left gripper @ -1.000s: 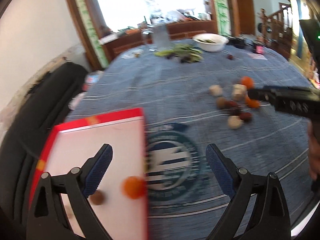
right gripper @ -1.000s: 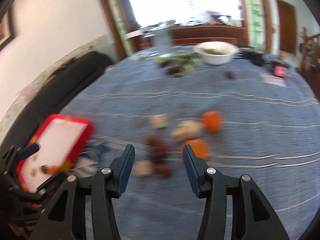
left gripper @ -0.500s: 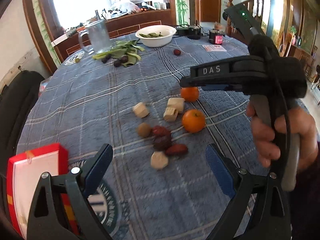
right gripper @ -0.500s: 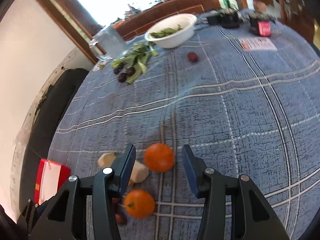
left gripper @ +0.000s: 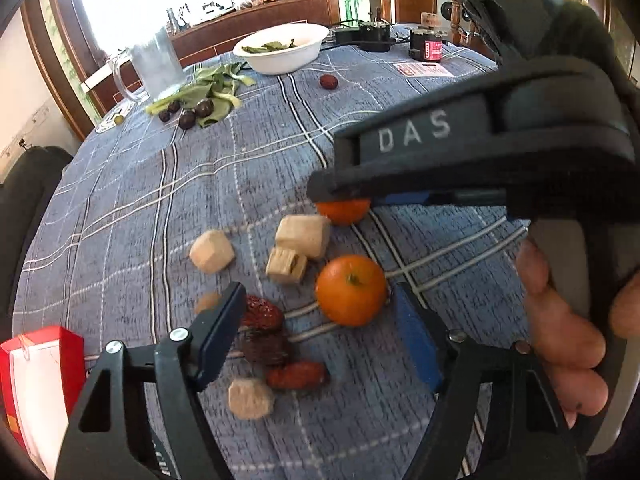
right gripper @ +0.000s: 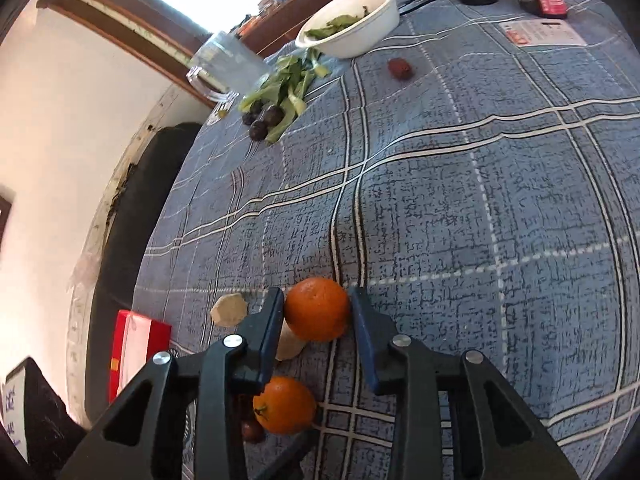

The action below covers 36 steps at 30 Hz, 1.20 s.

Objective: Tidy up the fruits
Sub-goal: 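Grasp an orange with the right tool while the left tool grasps another orange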

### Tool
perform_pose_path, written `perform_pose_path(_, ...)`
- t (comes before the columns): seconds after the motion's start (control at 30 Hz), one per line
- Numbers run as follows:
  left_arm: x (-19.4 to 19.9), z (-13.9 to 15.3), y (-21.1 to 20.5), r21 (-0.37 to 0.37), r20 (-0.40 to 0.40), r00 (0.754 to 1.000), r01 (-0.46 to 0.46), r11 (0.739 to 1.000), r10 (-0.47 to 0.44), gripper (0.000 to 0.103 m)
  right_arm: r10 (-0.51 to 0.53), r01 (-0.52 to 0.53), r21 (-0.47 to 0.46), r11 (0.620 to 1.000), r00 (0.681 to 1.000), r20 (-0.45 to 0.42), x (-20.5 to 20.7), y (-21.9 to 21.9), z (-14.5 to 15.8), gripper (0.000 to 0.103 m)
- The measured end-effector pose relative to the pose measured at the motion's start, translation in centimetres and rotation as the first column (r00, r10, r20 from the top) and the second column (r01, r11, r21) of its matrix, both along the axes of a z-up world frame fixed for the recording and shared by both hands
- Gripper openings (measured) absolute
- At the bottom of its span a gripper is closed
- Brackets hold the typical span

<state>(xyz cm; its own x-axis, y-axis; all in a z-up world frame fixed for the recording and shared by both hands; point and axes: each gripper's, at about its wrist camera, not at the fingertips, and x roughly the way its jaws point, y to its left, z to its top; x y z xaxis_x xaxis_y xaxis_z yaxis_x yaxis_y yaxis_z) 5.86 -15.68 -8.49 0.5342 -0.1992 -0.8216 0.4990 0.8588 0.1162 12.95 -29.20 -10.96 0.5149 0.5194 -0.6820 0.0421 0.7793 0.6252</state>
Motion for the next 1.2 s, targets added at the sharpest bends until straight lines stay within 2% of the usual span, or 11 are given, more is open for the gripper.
perform_pose_path(0.13, 0.0, -0.2, -0.4, 0.026, 0.024, 1.000, 0.008, 1.000, -0.009, 0.073, 0.015, -0.014, 0.038, 0.999, 1.000, -0.013, 0.3, -0.4, -0.3, 0.034)
perform_pose_path(0.23, -0.7, -0.2, -0.9, 0.045, 0.059, 0.998, 0.034, 0.998, -0.036, 0.063, 0.015, -0.013, 0.065, 0.998, 1.000, -0.027, 0.3, -0.7, -0.4, 0.034)
perform_pose_path(0.3, -0.9, -0.2, -1.2, 0.053, 0.071, 0.996, 0.052, 0.997, -0.056, 0.062, 0.018, -0.015, 0.076, 0.997, 0.999, -0.037, 0.3, -0.8, -0.4, 0.033)
perform_pose_path(0.37, -1.0, -0.2, -1.3, 0.040, 0.057, 0.996, 0.063, 0.997, -0.065, 0.048, 0.019, -0.015, 0.090, 0.996, 0.999, -0.051, 0.3, -1.0, -0.5, 0.032)
perform_pose_path(0.43, -1.3, -0.1, -1.5, 0.029, 0.046, 0.996, 0.078, 0.996, -0.080, 0.042, 0.013, -0.006, 0.121, 0.993, 0.998, -0.060, 0.1, -1.5, -0.4, 0.032)
perform_pose_path(0.5, -1.4, -0.2, -1.6, 0.044, 0.055, 0.995, 0.079, 0.996, -0.082, 0.041, 0.008, 0.001, 0.162, 0.987, 0.998, -0.055, -0.2, -2.1, -0.2, 0.032)
perform_pose_path(0.73, -1.8, -0.4, -0.7, -0.003, 0.049, 0.998, 0.035, 0.999, -0.035, 0.038, -0.044, 0.051, 0.153, 0.987, 0.998, -0.048, -0.7, -3.0, 0.3, 0.032)
perform_pose_path(0.8, -1.7, -0.7, -0.7, 0.006, 0.037, 0.999, 0.024, 1.000, -0.024, 0.038, -0.048, 0.055, 0.152, 0.987, 0.998, -0.050, -0.8, -3.0, 0.3, 0.032)
perform_pose_path(0.9, -0.7, -0.8, -0.6, -0.038, -0.005, 1.000, 0.000, 0.999, 0.000, 0.038, -0.047, 0.053, 0.150, 0.987, 0.998, -0.044, -0.9, -2.9, 0.5, 0.032)
perform_pose_path(1.1, -0.7, -0.7, -0.3, -0.066, -0.024, 0.999, -0.029, 0.997, 0.027, 0.037, -0.053, 0.057, 0.141, 0.988, 0.998, -0.035, -0.9, -2.7, 0.7, 0.032)
perform_pose_path(1.2, -1.3, 0.1, 0.8, -0.106, -0.037, 0.998, -0.044, 0.993, 0.040, 0.037, -0.045, 0.045, 0.121, 0.992, 0.999, -0.004, -1.4, -2.3, 1.2, 0.032)
